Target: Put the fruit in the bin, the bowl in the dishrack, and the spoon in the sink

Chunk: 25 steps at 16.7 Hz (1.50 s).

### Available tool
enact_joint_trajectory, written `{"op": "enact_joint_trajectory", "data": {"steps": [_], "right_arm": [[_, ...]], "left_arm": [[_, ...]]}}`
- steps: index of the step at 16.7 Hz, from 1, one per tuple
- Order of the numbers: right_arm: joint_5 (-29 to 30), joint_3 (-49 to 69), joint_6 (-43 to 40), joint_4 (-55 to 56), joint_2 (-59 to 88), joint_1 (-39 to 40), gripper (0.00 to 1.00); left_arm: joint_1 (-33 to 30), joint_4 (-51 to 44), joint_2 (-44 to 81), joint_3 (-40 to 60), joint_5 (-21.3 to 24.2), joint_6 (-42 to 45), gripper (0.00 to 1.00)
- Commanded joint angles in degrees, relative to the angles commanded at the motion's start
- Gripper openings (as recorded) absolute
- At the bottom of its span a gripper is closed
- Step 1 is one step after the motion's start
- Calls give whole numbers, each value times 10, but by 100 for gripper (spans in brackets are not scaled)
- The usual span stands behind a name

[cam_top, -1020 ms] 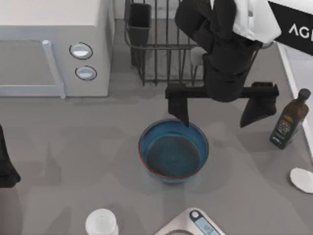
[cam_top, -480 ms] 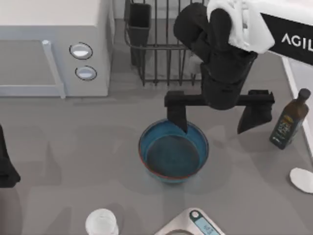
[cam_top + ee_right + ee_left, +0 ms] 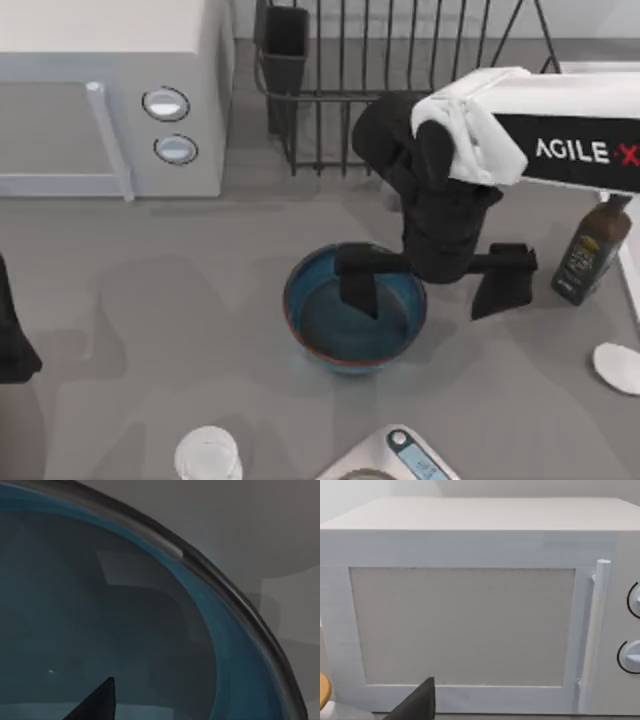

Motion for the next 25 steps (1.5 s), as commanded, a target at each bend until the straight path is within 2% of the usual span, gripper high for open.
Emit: {"op": "enact_joint_trajectory", "data": {"steps": [3,16,25], "right_arm": [[0,0,0,0,0,0,100],[0,0,0,0,0,0,2],[0,0,0,-1,-1,-1,0]], "left_arm": [[0,0,0,0,0,0,100],[0,0,0,0,0,0,100],[0,0,0,0,0,0,100]]}}
